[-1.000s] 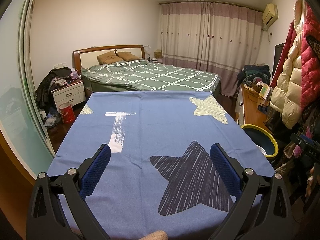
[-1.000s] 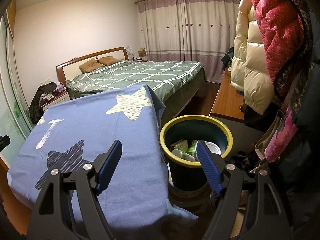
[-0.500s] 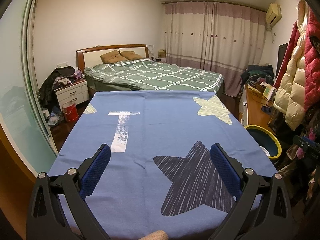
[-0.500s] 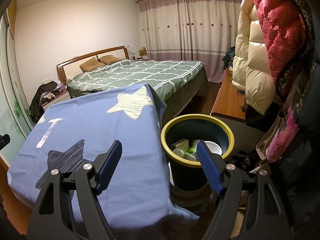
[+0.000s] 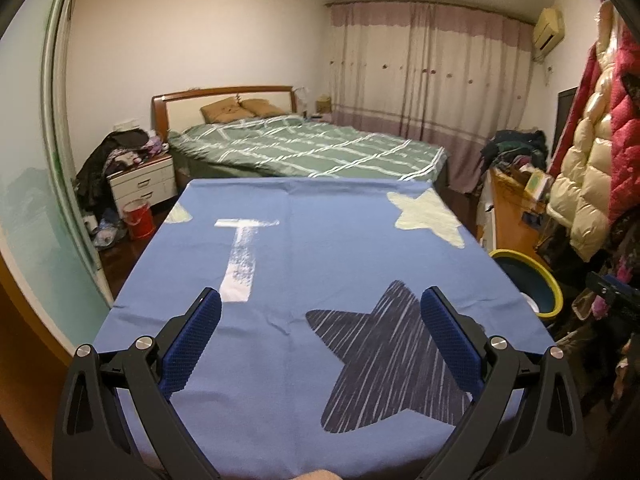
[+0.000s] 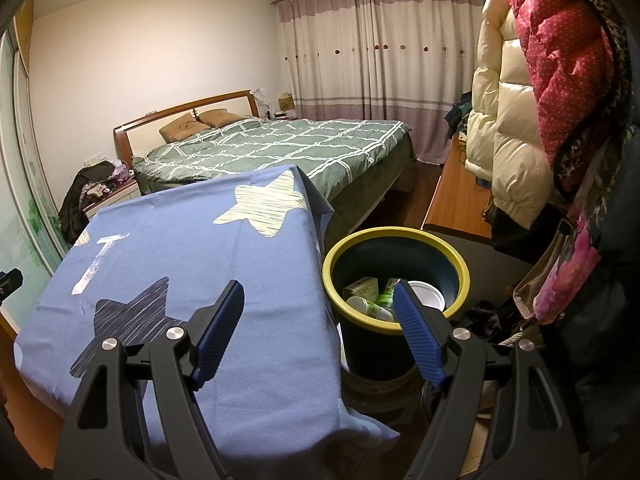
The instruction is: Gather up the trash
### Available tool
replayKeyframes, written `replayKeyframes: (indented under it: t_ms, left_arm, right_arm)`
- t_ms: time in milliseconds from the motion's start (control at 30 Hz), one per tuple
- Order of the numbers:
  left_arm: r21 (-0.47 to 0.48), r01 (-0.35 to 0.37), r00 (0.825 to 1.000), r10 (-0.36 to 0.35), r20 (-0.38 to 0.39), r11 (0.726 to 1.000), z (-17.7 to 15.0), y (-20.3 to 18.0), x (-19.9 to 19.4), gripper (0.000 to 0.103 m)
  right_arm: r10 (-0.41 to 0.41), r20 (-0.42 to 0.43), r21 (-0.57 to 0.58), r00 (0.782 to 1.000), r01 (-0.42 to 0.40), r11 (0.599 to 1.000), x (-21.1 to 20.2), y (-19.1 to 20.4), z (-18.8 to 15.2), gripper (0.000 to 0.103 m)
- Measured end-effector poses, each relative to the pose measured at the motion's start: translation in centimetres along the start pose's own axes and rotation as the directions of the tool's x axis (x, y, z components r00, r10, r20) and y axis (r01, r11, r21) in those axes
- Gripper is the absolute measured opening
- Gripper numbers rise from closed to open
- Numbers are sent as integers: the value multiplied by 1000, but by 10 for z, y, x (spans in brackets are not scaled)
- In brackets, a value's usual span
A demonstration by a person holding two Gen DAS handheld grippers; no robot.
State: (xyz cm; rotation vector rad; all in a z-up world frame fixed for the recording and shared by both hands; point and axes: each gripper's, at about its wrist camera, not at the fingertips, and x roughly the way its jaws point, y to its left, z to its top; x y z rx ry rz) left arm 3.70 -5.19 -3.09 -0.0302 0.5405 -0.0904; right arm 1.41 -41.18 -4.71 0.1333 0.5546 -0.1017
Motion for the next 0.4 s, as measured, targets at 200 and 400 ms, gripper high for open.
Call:
replayKeyframes:
  t_ms: [200,400]
  left_arm:
    - [-28,23,997,-25,-73,999,5,6,20,98]
    - [-24,-71,988,67,-139,997,15,36,90,98]
  right_arm:
    - [1,-2,-15,1000,-1,1000,7,2,5,73]
    - [38,-58,-29,998,-40,999,46,15,16,76]
